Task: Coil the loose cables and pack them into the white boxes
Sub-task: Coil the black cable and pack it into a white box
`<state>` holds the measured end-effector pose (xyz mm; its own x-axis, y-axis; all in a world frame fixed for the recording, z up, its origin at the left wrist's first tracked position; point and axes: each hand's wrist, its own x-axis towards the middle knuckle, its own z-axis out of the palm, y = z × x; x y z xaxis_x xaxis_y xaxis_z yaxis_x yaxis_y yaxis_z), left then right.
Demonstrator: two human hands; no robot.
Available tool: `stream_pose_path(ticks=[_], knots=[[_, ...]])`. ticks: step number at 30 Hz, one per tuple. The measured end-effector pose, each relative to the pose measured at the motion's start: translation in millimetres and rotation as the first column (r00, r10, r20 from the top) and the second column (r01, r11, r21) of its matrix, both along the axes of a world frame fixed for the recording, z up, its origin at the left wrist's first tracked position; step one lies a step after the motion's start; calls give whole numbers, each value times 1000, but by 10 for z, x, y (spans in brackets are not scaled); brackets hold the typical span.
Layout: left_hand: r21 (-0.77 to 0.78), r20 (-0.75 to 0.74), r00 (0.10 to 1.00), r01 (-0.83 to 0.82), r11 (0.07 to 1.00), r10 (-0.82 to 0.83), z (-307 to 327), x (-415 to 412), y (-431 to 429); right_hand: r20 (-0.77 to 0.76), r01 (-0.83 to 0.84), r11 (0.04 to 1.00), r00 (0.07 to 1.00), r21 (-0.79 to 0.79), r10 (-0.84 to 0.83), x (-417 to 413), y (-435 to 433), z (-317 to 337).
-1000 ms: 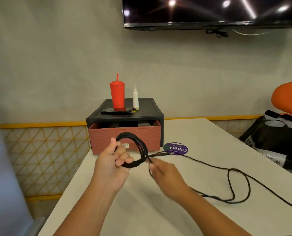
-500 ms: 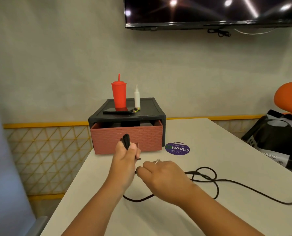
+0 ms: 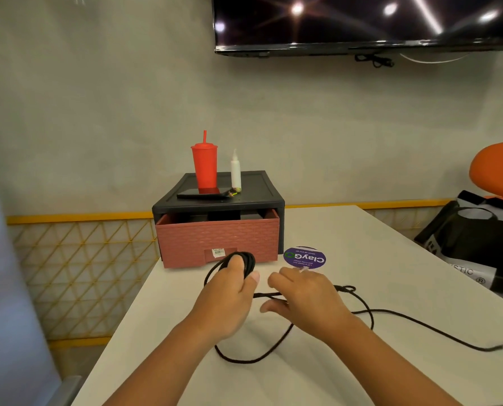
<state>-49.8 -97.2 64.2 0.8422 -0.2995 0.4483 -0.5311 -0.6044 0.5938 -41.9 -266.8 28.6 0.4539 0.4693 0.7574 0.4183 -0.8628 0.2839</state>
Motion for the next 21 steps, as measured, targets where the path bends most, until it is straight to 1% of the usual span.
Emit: stream_pose_path(ticks=[2, 4, 5, 6, 8, 10, 12, 13, 14, 16, 18, 19, 21], knots=[[-133, -97, 995, -3, 991, -10, 27, 24, 31, -62, 145, 989, 988, 10, -144, 13, -123, -118], [-259, -151, 988, -29, 966, -10, 91, 44, 84, -187, 331, 936, 933, 118, -306, 7, -245, -195], [-273, -147, 989, -56, 960, 16, 129, 47, 119, -232, 395, 900, 907, 181, -351, 17, -323, -228], [-263, -142, 989, -85, 961, 49, 158, 58, 161, -254, 418, 873, 899, 251, -357, 33, -398, -262], [-243, -134, 987, -118, 963, 87, 188, 100, 238, -329, 402, 821, 902, 405, -279, 24, -524, -290], [-227, -133, 988, -111, 968, 82, 189, 141, 297, -478, 414, 763, 864, 496, -158, 2, -610, -242], [-201, -131, 989, -94, 975, 68, 164, 169, 334, -495, 406, 692, 865, 597, -81, 3, -688, -203], [-173, -115, 990, -98, 980, 79, 156, 176, 352, -483, 405, 662, 872, 631, -73, 20, -735, -174], [-129, -91, 991, -109, 986, 98, 157, 165, 369, -470, 409, 653, 878, 637, -91, 46, -792, -132], [-37, -44, 988, -150, 988, 148, 152, 137, 405, -510, 481, 679, 841, 555, -179, 84, -914, -9], [12, -41, 989, -139, 990, 139, 144, 133, 451, -551, 536, 746, 788, 394, -275, 122, -1034, 82], [20, -74, 991, -108, 994, 109, 132, 142, 475, -574, 553, 778, 755, 297, -318, 116, -1066, 143], [-16, -175, 984, -20, 1000, 17, 127, 158, 498, -611, 551, 828, 692, 102, -385, 148, -1097, 249]])
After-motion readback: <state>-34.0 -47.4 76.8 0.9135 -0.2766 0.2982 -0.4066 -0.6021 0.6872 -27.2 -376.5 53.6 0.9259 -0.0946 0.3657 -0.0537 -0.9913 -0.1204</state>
